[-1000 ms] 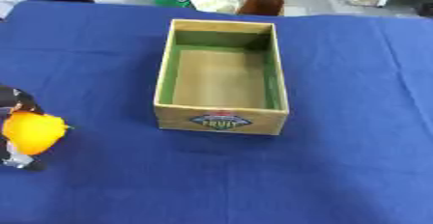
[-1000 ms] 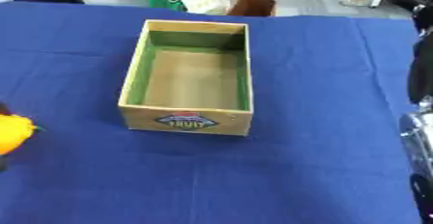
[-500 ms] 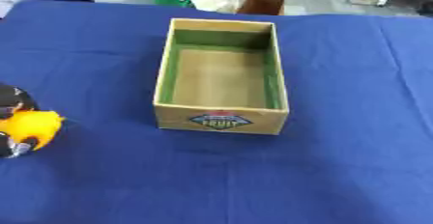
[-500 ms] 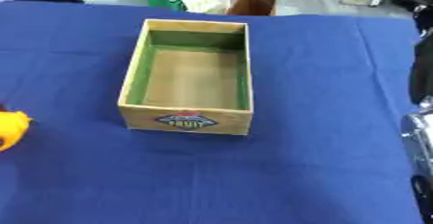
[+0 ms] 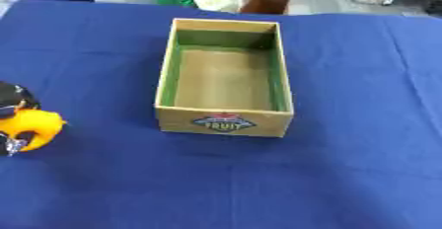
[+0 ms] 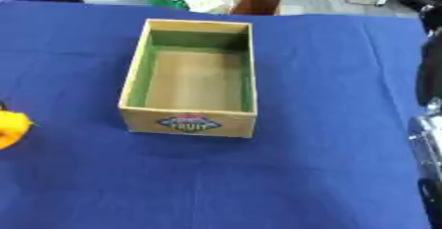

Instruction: Pick up objects on the table and place them in the box.

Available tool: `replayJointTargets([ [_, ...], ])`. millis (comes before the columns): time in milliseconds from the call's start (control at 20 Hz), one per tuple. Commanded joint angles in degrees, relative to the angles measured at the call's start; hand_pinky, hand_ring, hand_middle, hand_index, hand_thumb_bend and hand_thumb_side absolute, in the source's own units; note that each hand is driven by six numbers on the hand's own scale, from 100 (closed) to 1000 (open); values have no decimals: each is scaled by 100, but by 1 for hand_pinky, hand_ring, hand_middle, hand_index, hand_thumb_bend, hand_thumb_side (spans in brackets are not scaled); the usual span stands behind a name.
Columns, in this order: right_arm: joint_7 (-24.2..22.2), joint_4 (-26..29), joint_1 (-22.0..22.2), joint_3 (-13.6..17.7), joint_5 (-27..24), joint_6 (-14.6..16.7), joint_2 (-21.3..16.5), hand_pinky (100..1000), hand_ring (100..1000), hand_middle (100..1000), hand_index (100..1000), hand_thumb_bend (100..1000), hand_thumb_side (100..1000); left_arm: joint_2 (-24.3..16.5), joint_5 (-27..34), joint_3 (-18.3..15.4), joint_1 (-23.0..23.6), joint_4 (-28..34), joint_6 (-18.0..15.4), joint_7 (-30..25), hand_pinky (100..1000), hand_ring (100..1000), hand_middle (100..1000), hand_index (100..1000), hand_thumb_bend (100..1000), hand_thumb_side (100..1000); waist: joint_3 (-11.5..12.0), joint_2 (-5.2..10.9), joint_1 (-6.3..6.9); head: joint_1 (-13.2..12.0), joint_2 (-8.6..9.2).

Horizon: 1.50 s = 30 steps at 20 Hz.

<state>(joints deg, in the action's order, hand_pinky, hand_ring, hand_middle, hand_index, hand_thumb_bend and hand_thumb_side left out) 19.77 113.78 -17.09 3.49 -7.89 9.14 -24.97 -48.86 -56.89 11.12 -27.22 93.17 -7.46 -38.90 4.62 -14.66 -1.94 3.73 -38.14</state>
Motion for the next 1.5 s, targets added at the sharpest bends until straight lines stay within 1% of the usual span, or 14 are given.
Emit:
replayJointTargets([
  [50, -1, 81, -24, 35, -21, 11, -75, 757, 737, 679, 791, 100, 1000, -144, -1, -243, -160, 285, 230, 275, 264, 438, 470, 630, 100, 365, 11, 89, 12, 72, 97],
  [200, 4, 81, -18, 39, -23, 15, -80, 757, 737, 679, 791, 100, 1000, -144, -21, -384, -239, 503, 483, 530, 220, 403, 430, 585, 100, 368, 16, 95, 14, 105, 107],
  [400, 1, 81, -18, 34, -28, 17, -90, 757, 737, 679, 791, 100, 1000, -193, -59, -379, -401, 704, 776, 870, 207, 391, 416, 568, 100, 372, 15, 101, 31, 148, 95],
  [600, -6, 81, -26, 30, -29, 22, -105, 757, 737, 679, 791, 100, 1000, -180, -203, -345, -746, 782, 823, 1213, 206, 389, 412, 563, 100, 374, 5, 102, 48, 252, 70],
  [800, -17, 81, -47, 18, -38, 28, -117, 757, 737, 679, 791, 100, 1000, -25, -345, -306, -1156, 718, 766, 1557, 210, 391, 408, 559, 100, 380, -27, 98, 58, 332, 79],
  [950, -25, 81, -70, 9, -51, 33, -130, 757, 737, 679, 791, 100, 1000, 178, -462, -251, -1547, 603, 710, 1812, 213, 393, 407, 557, 100, 385, -64, 97, 73, 332, 93],
  [1100, -42, 81, -86, -8, -66, 28, -115, 757, 737, 679, 791, 100, 1000, 473, -529, -211, -1949, 446, 655, 2064, 219, 396, 402, 553, 100, 393, -81, 103, 80, 286, 56],
  [1250, -64, 81, -102, -30, -85, 21, -90, 757, 738, 679, 791, 100, 1000, 856, -517, -251, -2358, 247, 643, 2305, 222, 397, 400, 551, 100, 397, -75, 105, 79, 258, 41],
  [1500, -77, 81, -178, -45, -121, 39, -82, 756, 737, 679, 790, 100, 1000, 1545, -712, -213, -2929, -236, 553, 2611, 227, 398, 397, 549, 100, 400, -84, 109, 50, 212, 97],
])
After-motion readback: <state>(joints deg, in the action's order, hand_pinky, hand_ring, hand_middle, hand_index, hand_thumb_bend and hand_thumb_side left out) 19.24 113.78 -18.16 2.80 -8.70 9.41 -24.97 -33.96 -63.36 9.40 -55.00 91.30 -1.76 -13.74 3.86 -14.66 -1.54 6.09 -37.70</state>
